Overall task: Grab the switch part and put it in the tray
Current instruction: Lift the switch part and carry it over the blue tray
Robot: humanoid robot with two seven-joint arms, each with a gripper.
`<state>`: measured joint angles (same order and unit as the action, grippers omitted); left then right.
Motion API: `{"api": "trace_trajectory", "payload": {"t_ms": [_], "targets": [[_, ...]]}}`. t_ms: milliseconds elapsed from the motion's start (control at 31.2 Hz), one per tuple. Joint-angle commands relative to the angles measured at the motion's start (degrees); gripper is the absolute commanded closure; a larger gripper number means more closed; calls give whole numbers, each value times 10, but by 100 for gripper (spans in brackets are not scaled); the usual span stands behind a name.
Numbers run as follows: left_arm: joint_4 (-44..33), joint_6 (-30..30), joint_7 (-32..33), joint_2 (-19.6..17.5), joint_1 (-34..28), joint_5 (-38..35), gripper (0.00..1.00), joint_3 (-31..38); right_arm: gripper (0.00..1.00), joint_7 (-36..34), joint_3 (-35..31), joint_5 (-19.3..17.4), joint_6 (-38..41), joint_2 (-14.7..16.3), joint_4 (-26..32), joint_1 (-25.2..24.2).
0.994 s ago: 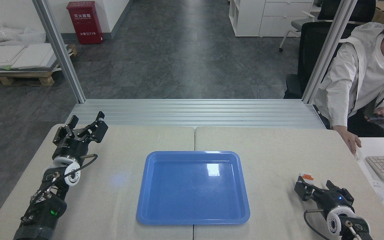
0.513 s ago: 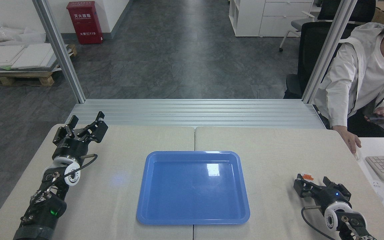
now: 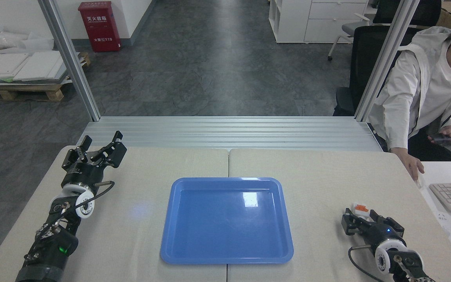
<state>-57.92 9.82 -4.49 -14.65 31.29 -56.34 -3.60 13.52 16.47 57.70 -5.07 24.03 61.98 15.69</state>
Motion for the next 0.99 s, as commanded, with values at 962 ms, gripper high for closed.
{"api": "trace_trajectory", "payload": {"t_ms": [962], "targets": [[0, 0, 0, 1, 0, 0, 0, 0, 85, 12, 151, 99, -16, -162, 179, 25]]}}
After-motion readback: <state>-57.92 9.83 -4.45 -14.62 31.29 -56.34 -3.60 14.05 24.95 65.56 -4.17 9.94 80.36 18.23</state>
